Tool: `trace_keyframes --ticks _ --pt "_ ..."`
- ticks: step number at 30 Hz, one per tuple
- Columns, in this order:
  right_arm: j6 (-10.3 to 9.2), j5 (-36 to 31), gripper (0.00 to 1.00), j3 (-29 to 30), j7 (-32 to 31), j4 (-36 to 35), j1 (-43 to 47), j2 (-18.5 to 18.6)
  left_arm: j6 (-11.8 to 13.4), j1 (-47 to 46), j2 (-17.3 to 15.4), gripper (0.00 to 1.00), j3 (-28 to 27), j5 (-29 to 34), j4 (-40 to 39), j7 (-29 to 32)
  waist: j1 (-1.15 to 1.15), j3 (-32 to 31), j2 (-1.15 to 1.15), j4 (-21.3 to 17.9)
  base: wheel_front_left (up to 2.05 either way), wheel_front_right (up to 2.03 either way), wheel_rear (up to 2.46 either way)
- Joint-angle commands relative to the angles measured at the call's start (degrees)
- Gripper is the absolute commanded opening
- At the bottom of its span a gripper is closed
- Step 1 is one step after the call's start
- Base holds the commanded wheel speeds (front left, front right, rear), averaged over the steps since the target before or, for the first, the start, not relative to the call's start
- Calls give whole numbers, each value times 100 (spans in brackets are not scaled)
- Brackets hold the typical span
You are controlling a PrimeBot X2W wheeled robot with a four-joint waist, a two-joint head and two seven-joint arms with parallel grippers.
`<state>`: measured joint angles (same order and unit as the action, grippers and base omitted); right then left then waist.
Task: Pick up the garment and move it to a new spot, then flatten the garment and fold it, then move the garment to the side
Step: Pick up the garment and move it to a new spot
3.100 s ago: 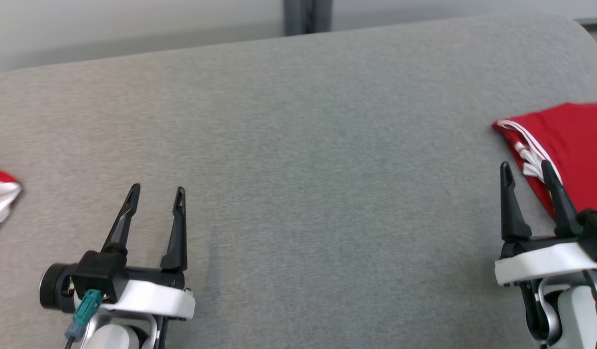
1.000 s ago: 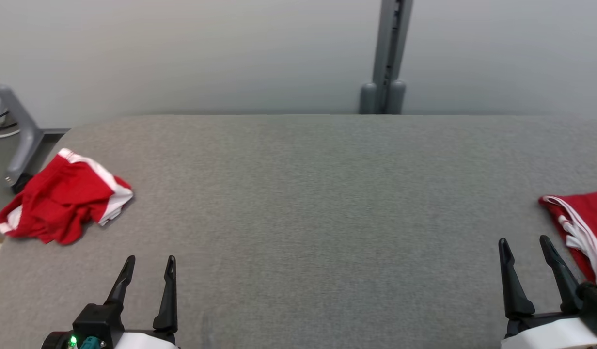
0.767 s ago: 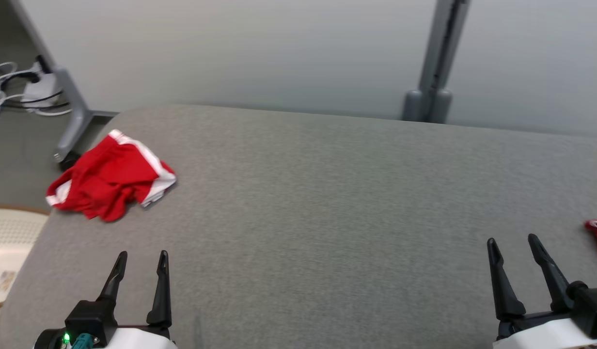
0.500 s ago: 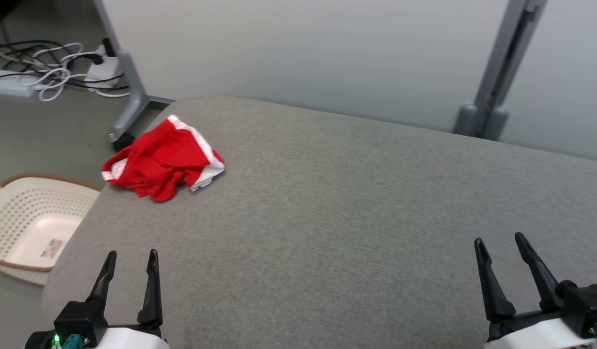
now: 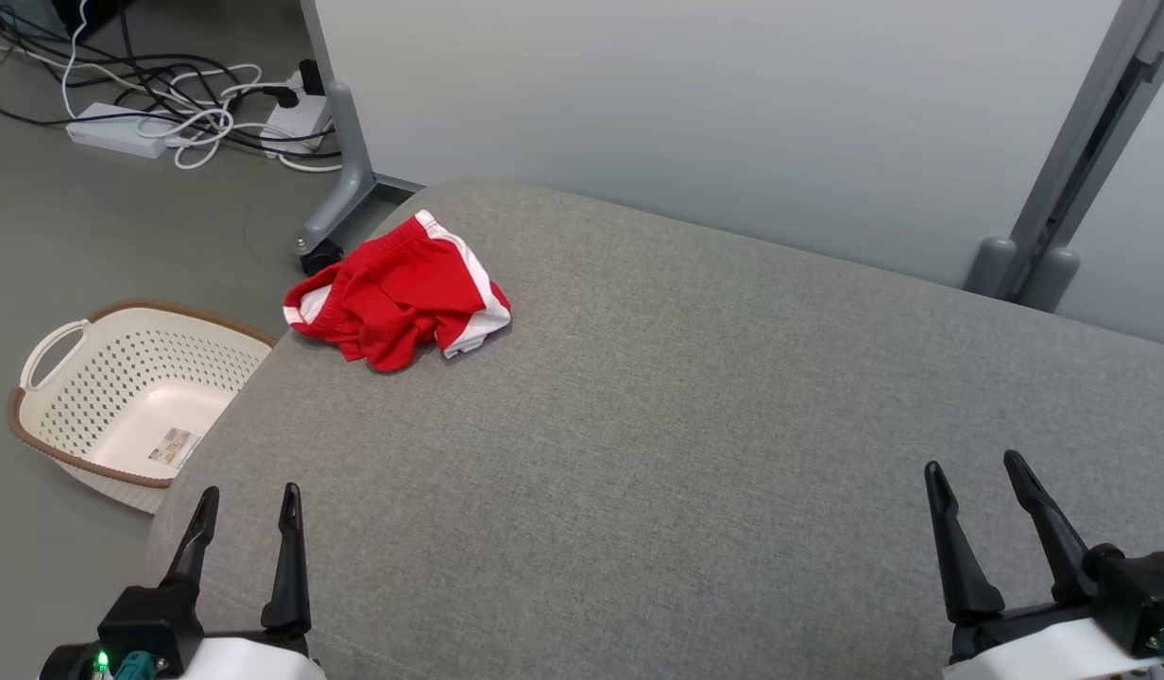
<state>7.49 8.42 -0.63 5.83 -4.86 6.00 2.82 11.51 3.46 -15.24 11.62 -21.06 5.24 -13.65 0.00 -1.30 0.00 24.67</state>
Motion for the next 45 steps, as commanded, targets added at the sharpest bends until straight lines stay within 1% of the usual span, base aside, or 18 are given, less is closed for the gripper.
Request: trace_keyframes --ticks 1,9,14,17,19,24,26,27,28,30,33,38,40,41,45 --pt "0 -41 100 13 -28 -21 -8 21 34 35 -20 100 -2 -7 -21 -19 0 -4 0 8 0 0 0" --pt "-1 -47 100 40 -53 -51 25 21 33 -62 -4 100 32 -42 -31 -22 0 45 0 55 0 0 0" --pt "0 -115 100 24 -150 -192 -123 29 -18 -376 72 100 6 -88 -54 -58 0 321 0 -18 0 0 0" --pt "0 -178 100 4 -251 -340 -285 111 -73 -758 166 100 -68 -160 -3 -104 0 656 0 -155 0 0 0" --pt "0 -203 100 -59 -359 -474 -450 189 -191 -1093 235 100 -113 -231 30 -110 0 971 0 -312 0 0 0" --pt "-1 -194 100 -256 -512 -681 -928 504 -401 -2043 147 100 -344 -282 337 -144 0 1726 0 -799 0 0 0" --pt "-1 -179 100 -258 -520 -721 -1077 592 -496 -2464 73 100 -408 -327 644 -135 0 1992 0 -946 0 0 0" --pt "-1 -168 100 -285 -535 -755 -1165 627 -573 -2665 72 100 -469 -450 795 -129 0 2139 0 -1032 0 0 0" --pt "-1 -168 100 -285 -535 -755 -1165 627 -573 -2665 72 100 -469 -450 795 -129 0 2139 0 -1032 0 0 0" --pt "0 -143 100 -327 -529 -788 -1310 677 -752 -3061 -27 100 -509 -531 1207 -54 0 2387 0 -1195 0 0 0" --pt "0 -116 100 -384 -482 -789 -1491 734 -1055 -3650 -112 100 -514 -721 1956 106 0 2703 0 -1398 0 0 0" --pt "0 -62 100 -468 -372 -696 -1717 740 -1400 -4467 -254 100 -542 -1017 3392 682 0 3044 0 -1668 0 0 0" --pt "0 -53 100 -462 -317 -645 -1771 714 -1480 -4722 -299 100 -572 -1119 3904 881 0 3122 0 -1753 0 0 0" --pt "0 -44 100 -456 -258 -595 -1817 689 -1517 -4934 -351 100 -600 -1205 4346 1038 0 3177 0 -1818 0 0 0" --pt "-1 -37 100 -457 -145 -478 -1866 638 -1577 -5266 -475 100 -575 -1220 4998 1209 0 3205 0 -1900 0 0 0"
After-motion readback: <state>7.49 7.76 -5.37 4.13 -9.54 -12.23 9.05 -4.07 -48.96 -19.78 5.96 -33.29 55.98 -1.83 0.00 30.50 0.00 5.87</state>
